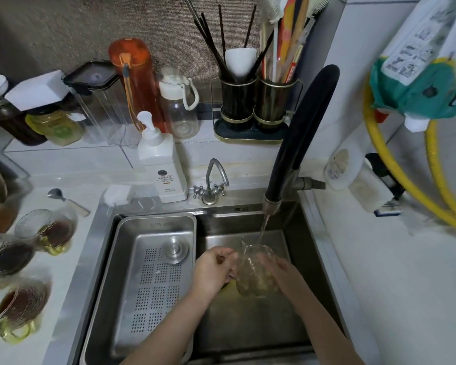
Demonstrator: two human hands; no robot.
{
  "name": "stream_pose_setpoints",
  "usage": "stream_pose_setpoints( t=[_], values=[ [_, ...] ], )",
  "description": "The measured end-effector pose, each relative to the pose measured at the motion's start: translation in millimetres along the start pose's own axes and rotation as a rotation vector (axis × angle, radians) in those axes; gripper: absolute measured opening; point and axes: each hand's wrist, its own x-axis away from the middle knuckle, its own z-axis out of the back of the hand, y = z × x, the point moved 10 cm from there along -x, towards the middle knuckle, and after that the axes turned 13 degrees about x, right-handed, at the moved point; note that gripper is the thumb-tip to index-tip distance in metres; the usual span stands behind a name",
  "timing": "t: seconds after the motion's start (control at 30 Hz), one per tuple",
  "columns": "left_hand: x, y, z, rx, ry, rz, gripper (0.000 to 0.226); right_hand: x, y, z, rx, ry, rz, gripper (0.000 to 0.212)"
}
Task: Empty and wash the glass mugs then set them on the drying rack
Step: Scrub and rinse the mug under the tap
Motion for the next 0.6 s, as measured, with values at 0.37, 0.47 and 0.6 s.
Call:
stream_pose_setpoints(
  t=[0.37,0.47,0.6],
  values=[
    [11.2,13.7,11.1,0.034,-0.039,-0.020,0.019,9.6,2.0,-2.1,0.045,0.072,-0.089,0.054],
    [9.7,20.0,17.5,0.062,-0.017,-0.032,0.015,8.8,-6.1,-0.7,-0.008,0.096,-0.084,0.053],
    [8.5,25.4,12.2,0.121,-0.034,-0.015,0.005,12.6,-5.0,7.2,0.000,0.146,-0.102,0.056]
  ],
)
